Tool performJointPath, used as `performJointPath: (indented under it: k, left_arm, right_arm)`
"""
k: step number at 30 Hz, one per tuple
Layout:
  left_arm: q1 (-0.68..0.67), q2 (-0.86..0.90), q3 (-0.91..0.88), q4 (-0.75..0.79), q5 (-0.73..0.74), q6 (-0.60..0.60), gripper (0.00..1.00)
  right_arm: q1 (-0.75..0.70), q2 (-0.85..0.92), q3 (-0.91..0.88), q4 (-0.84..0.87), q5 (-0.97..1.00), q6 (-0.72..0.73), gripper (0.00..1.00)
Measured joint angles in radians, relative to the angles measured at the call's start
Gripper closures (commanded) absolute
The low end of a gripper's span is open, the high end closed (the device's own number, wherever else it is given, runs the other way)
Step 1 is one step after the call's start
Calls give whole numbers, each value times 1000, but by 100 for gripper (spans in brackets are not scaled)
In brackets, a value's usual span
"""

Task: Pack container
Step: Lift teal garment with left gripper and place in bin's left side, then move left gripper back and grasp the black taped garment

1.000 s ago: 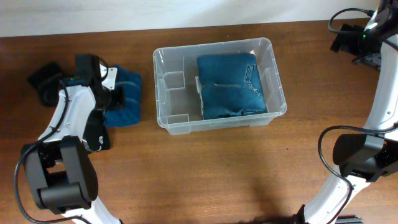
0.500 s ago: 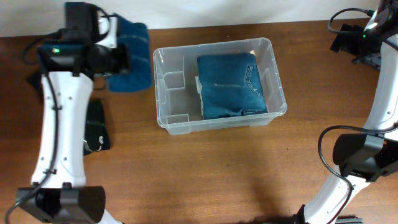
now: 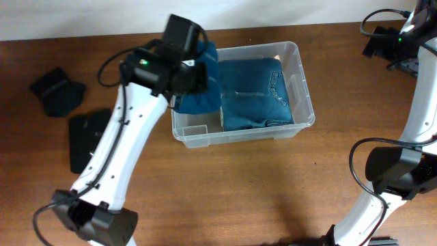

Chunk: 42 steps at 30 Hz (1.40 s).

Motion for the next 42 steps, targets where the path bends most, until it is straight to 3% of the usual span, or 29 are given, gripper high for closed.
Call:
performJointPath:
  k: [5, 8, 10, 14, 20, 25, 32, 42]
  left_arm:
    - [-12, 56, 0, 0, -29, -10, 99]
    - [-9, 90, 0, 0, -42, -14, 40]
    - [-9, 108, 0, 3, -47, -16, 23]
    - [-9, 122, 0, 6, -51, -8, 5]
    - [-2, 126, 13, -11, -54, 66, 1]
    - [55, 128, 115, -151, -54, 110, 1]
    - [304, 119, 192, -301, -63, 129, 1]
    - [657, 117, 179, -298, -80, 153, 1]
  right_arm:
    - [0, 0, 0, 0, 0, 0, 1]
    - [0, 0, 0, 0, 0, -1, 2]
    - [0, 0, 0, 0, 0, -1, 2]
    - [0, 0, 0, 0, 0, 0, 2]
    - [0, 0, 0, 0, 0, 0, 2]
    - [0, 0, 0, 0, 0, -1, 2]
    - [0, 0, 0, 0, 0, -1, 2]
    - [0, 0, 0, 0, 0, 0, 2]
